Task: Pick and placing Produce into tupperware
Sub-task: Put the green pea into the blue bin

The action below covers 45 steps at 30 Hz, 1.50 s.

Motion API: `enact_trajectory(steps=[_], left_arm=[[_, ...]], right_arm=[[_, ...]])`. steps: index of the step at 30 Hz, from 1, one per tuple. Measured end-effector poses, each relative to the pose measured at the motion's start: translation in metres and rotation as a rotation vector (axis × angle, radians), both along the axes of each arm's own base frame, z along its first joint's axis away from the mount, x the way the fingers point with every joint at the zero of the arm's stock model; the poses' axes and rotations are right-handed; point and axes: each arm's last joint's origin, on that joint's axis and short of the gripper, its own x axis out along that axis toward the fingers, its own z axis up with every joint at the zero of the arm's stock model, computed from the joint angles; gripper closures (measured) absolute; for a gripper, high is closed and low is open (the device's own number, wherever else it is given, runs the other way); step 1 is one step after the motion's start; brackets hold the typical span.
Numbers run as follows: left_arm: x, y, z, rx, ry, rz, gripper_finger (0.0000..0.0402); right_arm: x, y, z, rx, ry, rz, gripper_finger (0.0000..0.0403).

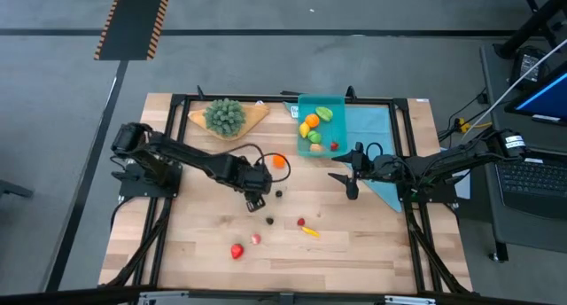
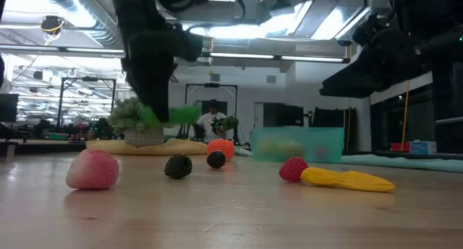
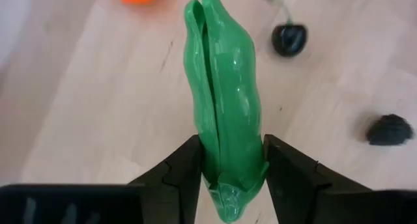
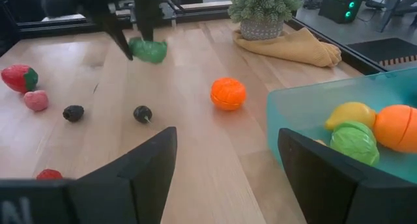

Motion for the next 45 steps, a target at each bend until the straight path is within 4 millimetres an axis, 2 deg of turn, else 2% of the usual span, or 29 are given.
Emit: enact_trajectory(steps=[8,11,20,25,33,41,45], left_arm=[[-0.019,0.020,0.050,0.132,-0.156,-0.075,0.0274],[-0.025,0.026,0.062,0.144,-0.195,-0.103,0.0274],[-0.036,0.033,0.074,0.164,-0.202,-0.186,0.0274],[-0.051,0.039,0.081,0.161,-0.156,-0.178,0.0275],[-0.069,0.046,0.101,0.173,-0.244,-0.137,0.0267],[-0.076,0.047,0.110,0.249,-0.266,-0.171,0.0272],[-0.081,0.047,0.115,0.276,-0.341,-0.185,0.0265]], right_arm=[[0.000,0.000,0.000,0.006,-0.004,-0.002,0.0134],[0.000,0.000,0.000,0.021,-0.007,-0.008,0.0134],[0.000,0.000,0.000,0.022,-0.008,-0.008,0.0134],[0.000,0.000,0.000,0.021,-0.008,-0.008,0.0134],[0.001,0.000,0.002,0.018,-0.024,-0.006,0.0134],[0.001,0.000,0.002,0.017,-0.029,-0.006,0.0134],[0.001,0.000,0.002,0.017,-0.028,-0.006,0.0134]])
